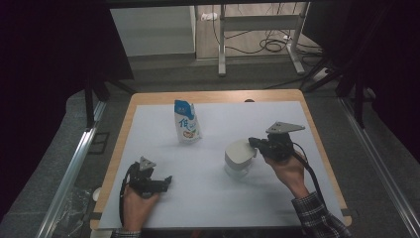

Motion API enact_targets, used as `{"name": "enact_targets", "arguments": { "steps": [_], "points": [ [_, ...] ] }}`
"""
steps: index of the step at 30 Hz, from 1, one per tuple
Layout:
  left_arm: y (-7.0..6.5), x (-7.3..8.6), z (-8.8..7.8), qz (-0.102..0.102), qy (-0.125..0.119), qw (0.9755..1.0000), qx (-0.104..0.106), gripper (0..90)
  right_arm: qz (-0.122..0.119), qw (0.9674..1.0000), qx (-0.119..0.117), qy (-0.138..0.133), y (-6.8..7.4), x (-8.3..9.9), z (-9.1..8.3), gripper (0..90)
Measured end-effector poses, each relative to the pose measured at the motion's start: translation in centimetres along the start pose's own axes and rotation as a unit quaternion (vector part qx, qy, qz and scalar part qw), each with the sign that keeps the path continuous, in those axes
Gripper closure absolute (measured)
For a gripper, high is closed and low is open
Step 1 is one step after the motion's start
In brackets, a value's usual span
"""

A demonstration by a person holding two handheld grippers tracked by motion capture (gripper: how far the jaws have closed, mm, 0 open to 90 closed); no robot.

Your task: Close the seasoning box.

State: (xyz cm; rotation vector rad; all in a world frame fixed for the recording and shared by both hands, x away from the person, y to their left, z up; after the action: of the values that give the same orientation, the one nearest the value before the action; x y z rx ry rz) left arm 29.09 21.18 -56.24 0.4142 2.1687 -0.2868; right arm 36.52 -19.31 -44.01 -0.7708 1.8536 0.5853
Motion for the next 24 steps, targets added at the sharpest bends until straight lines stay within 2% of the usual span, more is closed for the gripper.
{"name": "enact_targets", "arguments": {
  "steps": [10, 16, 24],
  "points": [
    [0.0, 0.0, 0.0, 0.002, 0.002, 1.0, 0.001, 2.9, -0.011, 0.9994, 0.031, 0.012, -0.5, 0.5, 0.1, 89.5],
    [0.0, 0.0, 0.0, 0.003, 0.002, 1.0, 0.001, 2.9, 0.003, 0.9997, 0.025, 0.007, -0.9, 0.7, 0.1, 89.5],
    [0.0, 0.0, 0.0, 0.003, 0.003, 1.0, 0.001, 2.8, 0.009, 0.9995, 0.026, 0.013, -1.2, 1.3, 0.3, 89.4]
  ]
}}
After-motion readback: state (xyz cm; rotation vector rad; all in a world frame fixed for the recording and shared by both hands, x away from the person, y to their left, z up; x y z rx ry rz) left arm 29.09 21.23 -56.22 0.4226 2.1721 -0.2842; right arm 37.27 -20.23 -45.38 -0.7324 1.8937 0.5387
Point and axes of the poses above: each handheld gripper's, and its own axes: z roughly forward along the jaws, x roughly out of its underside, y roughly to its left, the point moved 1 cm from there along z, roughly forward along the jaws, and after that the axes turned 10 degrees about -y, right-handed, at the moved point
